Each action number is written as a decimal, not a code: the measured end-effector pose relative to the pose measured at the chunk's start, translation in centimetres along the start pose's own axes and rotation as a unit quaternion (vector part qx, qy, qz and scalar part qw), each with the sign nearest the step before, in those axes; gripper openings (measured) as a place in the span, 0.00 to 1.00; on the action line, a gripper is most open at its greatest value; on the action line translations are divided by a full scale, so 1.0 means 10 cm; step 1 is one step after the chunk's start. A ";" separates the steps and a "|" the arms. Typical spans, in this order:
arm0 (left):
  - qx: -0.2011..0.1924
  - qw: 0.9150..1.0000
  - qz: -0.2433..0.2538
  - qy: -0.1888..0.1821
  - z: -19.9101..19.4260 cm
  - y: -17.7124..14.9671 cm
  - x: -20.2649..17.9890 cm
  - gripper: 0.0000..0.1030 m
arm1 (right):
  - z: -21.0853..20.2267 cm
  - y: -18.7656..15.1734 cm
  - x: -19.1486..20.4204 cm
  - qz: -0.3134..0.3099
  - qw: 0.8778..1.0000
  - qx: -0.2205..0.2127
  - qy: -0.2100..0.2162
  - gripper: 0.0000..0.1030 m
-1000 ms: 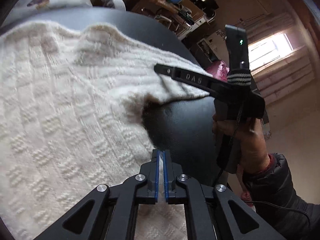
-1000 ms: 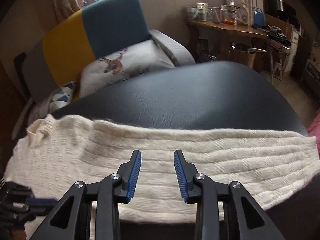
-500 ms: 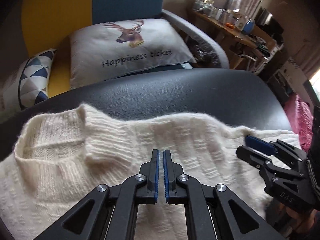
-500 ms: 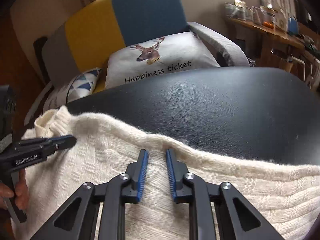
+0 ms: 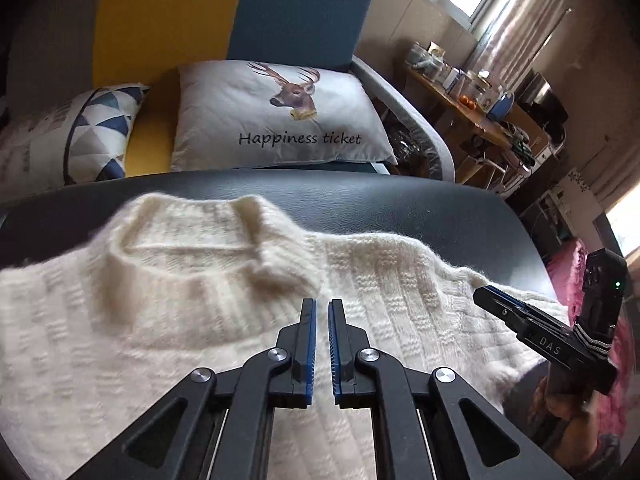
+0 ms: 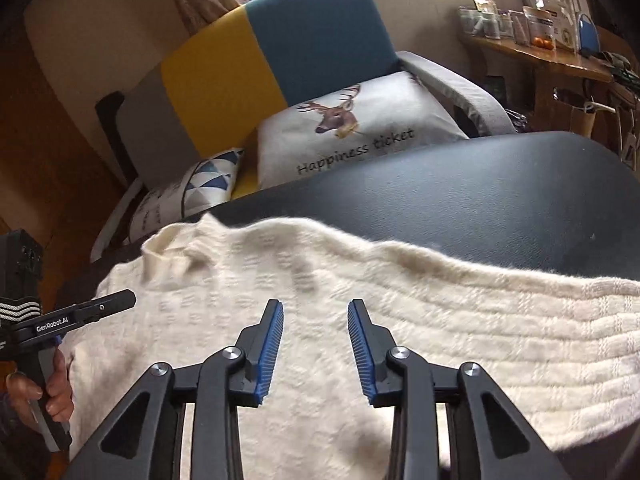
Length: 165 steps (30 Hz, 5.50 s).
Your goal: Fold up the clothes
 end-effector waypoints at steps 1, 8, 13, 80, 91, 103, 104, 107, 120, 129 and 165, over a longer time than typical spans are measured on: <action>-0.004 1.000 -0.011 0.004 -0.13 -0.09 0.10 0.10 | -0.03 -0.07 0.11 -0.009 1.000 0.005 -0.001 0.34; -0.008 0.998 -0.024 0.051 -0.79 -0.88 0.56 0.24 | -0.08 -0.81 0.42 -0.051 0.995 0.062 -0.054 0.34; -0.009 0.997 -0.007 0.077 -0.83 -1.26 0.76 0.27 | -0.17 -1.03 0.22 -0.053 0.995 0.046 -0.076 0.30; -0.039 0.992 -0.032 0.116 -1.50 -1.79 1.27 0.47 | -0.46 -1.57 1.05 -0.029 0.987 0.101 0.123 0.45; -0.053 0.992 0.072 0.086 -1.20 -1.34 0.30 0.58 | -1.80 -1.07 -1.95 0.374 0.915 -0.141 0.054 1.00; 0.030 0.991 0.114 0.070 -0.31 -1.19 -0.20 0.58 | -1.48 -0.98 -3.36 0.488 0.858 -0.155 -0.048 0.56; 0.031 0.991 0.112 0.069 -0.30 -1.21 -0.18 0.58 | -1.44 -0.93 -3.37 0.486 0.858 -0.160 -0.044 0.56; 0.028 0.990 0.121 0.069 -0.30 -1.23 -0.18 0.59 | -1.28 -0.78 -3.34 0.467 0.869 -0.159 -0.043 0.53; 0.037 0.987 0.134 0.080 -0.25 -1.28 -0.28 0.75 | -1.22 -0.72 -3.38 0.483 0.858 -0.176 -0.019 0.20; 0.053 0.993 0.091 0.053 -0.39 -1.14 -0.31 0.75 | -1.09 -0.15 -2.42 0.202 0.964 -0.122 -0.119 0.06; 0.179 0.963 -0.096 -0.176 1.25 -0.03 -2.10 0.07 | -0.38 -0.21 -0.93 -0.022 0.996 -0.037 -0.084 0.25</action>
Point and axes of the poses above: each gripper's, at about its wrist camera, not at the fingertips, and z roughly the way its jaws point, x to its left, y to its top, the point moved 5 cm from there along z, roughly the way its jaws point, and after that the axes turned 3 degrees about -y, right-handed, at the moved point
